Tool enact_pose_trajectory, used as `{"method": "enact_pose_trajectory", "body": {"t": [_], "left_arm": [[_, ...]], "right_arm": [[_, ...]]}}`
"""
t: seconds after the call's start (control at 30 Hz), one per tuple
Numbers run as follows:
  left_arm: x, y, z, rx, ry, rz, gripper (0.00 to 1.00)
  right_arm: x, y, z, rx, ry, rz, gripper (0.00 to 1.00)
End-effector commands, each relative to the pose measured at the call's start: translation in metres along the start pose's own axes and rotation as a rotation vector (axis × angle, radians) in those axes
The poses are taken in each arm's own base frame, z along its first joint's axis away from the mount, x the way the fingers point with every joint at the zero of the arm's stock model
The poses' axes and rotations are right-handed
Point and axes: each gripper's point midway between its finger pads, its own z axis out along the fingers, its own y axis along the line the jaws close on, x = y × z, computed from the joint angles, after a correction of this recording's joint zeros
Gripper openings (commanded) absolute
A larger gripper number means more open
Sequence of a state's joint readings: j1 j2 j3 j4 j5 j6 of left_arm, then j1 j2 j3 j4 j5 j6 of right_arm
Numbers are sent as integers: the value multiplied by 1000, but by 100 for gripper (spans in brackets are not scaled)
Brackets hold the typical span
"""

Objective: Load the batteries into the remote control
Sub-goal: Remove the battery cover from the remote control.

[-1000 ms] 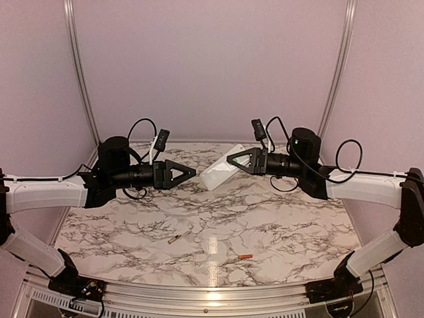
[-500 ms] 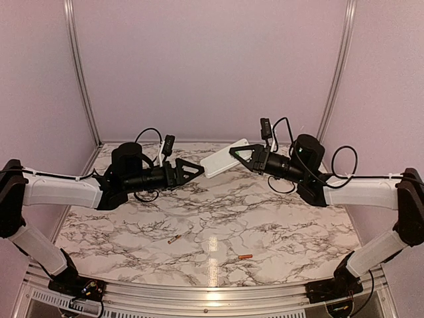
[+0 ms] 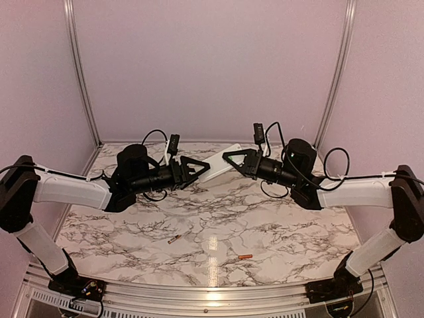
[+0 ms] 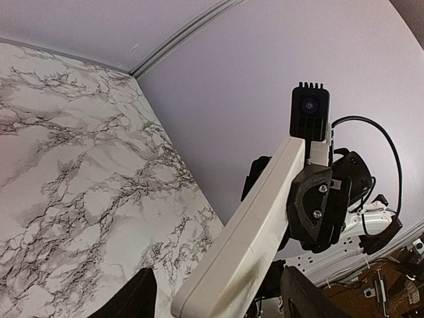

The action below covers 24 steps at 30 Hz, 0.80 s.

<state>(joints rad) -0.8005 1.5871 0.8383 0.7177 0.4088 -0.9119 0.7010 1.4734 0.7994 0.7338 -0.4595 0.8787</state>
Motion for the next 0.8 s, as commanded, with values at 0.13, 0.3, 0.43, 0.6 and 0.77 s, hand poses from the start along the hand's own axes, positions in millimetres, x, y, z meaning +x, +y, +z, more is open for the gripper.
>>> {"method": "enact_pose_trajectory", "body": {"t": [0.13,0.3,0.43,0.6,0.77], "left_arm": [[-6,8,11,-25,-26,-46,57],[-3,18,11,-52,-21,-65,45],[0,17,12,-33,-10,-59,32],[1,16,11,-16,-10,-47,24],[2,12,8,15,-12,-36,16]], "right_arm": [[-15,20,3,-40,-59,-50,0],[-17,23,1,-39,-65,-67,0],[-21,27,-1,-50,-77,-73,0],[-30,31,-8,-86,-98,-59,0],[-37,35,-17,-141,-113,-26,0]]}}
